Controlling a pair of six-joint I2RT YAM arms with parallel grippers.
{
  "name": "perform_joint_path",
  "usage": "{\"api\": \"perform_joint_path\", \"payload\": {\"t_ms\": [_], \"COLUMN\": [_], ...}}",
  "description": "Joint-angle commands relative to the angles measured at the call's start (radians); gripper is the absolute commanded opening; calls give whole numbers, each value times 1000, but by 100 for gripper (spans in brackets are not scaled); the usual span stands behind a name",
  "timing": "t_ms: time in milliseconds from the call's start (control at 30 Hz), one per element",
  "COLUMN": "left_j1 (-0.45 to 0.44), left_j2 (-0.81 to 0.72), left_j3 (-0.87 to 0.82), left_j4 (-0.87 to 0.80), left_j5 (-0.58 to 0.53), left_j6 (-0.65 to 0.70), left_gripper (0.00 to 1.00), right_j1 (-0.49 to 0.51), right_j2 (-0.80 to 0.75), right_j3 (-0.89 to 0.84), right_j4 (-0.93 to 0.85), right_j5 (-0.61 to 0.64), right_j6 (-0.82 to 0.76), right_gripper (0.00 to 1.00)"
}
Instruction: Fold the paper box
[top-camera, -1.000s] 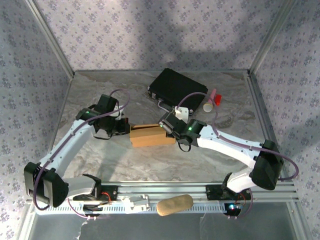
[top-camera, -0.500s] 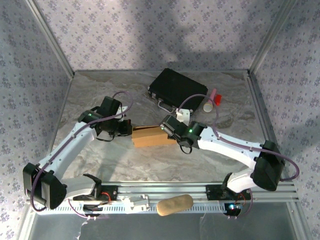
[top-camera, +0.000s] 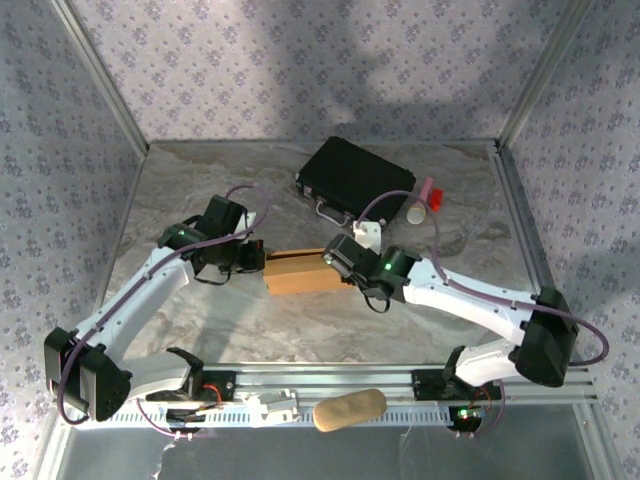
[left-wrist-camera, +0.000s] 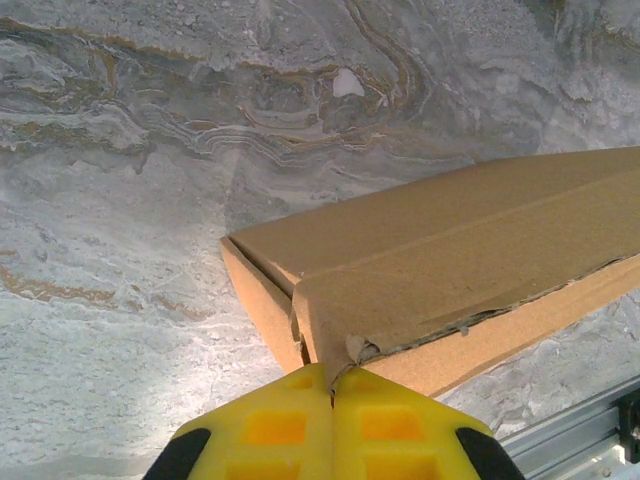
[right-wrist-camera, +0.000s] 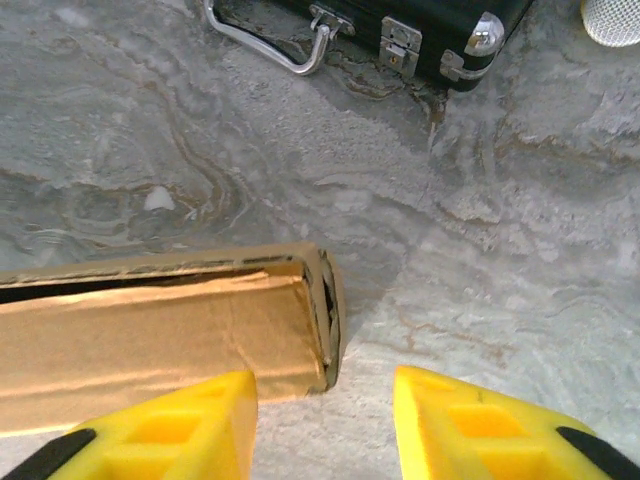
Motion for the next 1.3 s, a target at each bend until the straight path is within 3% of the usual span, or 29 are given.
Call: {"api": "perform_joint_path", "payload": {"t_ms": [0, 200, 433, 600, 733, 900, 1267], "left_j1": [-13, -25, -33, -37, -39, -43, -57], "left_j2": [-7, 0, 0, 1, 1, 5, 12], "left_j3": [-18, -11, 3, 6, 6, 8, 12], "left_j4": [-34, -36, -47, -49, -48, -47, -42], "left_j5": [-26, -34, -51, -58, -62, -66, -84], "left_j6": [-12, -10, -7, -5, -4, -4, -3], "left_gripper": [0, 0, 0, 0, 0, 0, 0], "right_j1": [11, 28, 48, 72, 134, 130, 56], "right_j2": [-67, -190, -231, -156, -75, 47, 287], "right_j3": [-21, -29, -49, -18, 78, 199, 399], "right_j4": [-35, -33, 55, 78, -5, -95, -138], "right_j5": [-14, 7, 13, -9, 26, -84, -280], "right_j6": [35, 103, 391, 759, 1001, 1253, 1398], "right_gripper": [45, 47, 56, 76, 91, 93, 96]}}
